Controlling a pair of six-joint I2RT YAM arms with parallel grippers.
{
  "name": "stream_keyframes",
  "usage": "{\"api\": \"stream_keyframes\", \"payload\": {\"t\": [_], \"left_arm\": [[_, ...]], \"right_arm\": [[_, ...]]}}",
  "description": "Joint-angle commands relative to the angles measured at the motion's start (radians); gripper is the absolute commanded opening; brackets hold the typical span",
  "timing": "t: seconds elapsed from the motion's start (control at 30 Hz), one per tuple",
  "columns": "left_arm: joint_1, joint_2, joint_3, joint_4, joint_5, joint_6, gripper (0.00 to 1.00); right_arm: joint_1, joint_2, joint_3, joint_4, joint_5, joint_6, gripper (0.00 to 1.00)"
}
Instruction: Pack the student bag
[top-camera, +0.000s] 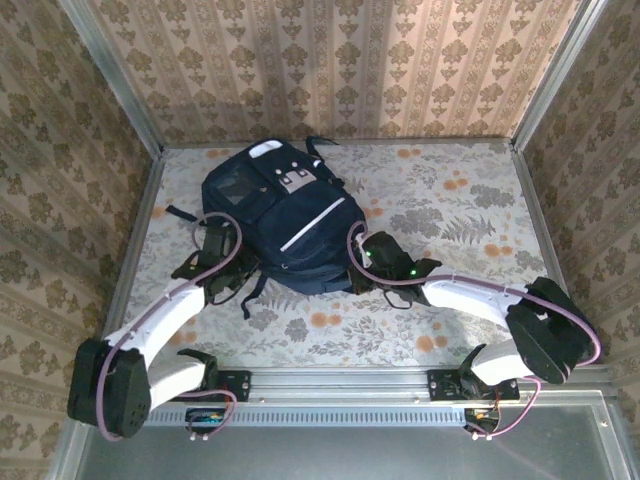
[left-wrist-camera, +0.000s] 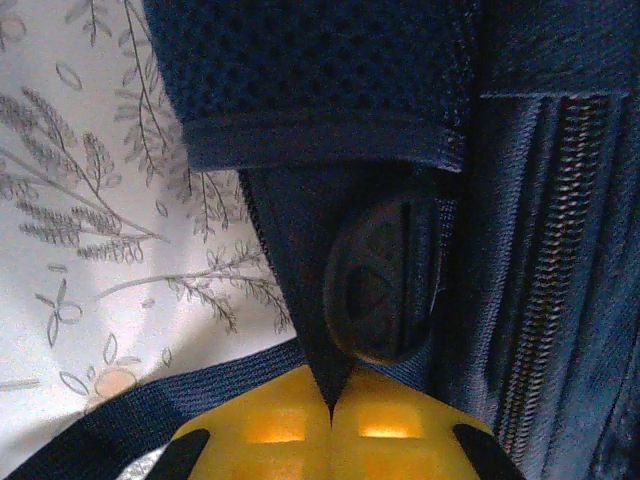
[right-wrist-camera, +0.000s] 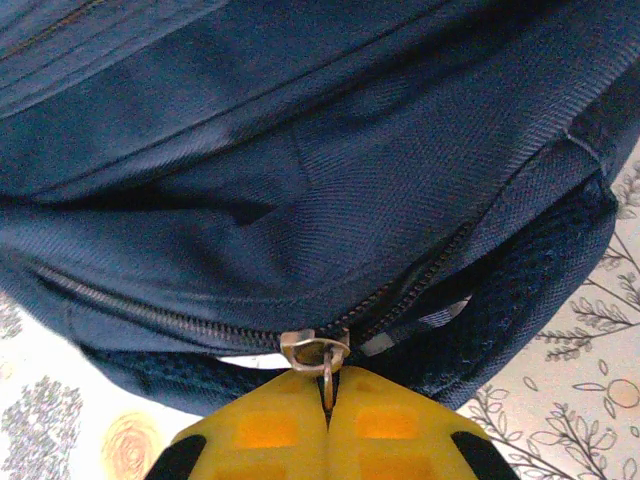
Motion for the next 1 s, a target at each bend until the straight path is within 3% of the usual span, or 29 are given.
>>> {"api": "stream_keyframes", "payload": {"t": [0.0,0.03,0.13,0.27,0.4,0.7,0.97], "left_arm": [[0.063,0.071,0.101,-0.051,-0.057,0.113,0.02],[0.067,0.092,0.131,-0.06,-0.048,0.134,0.04],[0.071,0.157,0.222,-0.09,-0.025,0.195,0.26],[0.076,0.215,0.311,-0.121,0.002,0.213,0.36],[0.081,0.181,0.318,-0.186,-0.008,0.178,0.48],[0.082,-0.041,0.202,-0.348,0.073,0.063,0.56],[0.039,-0.163,0.077,-0.36,0.082,-0.054,0.57]], "right_arm": [[0.035,-0.093,-0.051,-0.039,-0.013,-0.05,0.0],[0.05,-0.105,-0.056,-0.03,-0.022,-0.055,0.0],[0.084,-0.107,-0.064,0.027,-0.077,-0.014,0.0],[0.135,-0.01,-0.015,0.125,-0.135,0.079,0.0],[0.211,0.161,0.111,0.154,-0.164,0.104,0.0],[0.305,0.375,0.347,0.177,-0.166,0.103,0.0],[0.316,0.404,0.386,0.189,-0.161,0.107,0.0]]}}
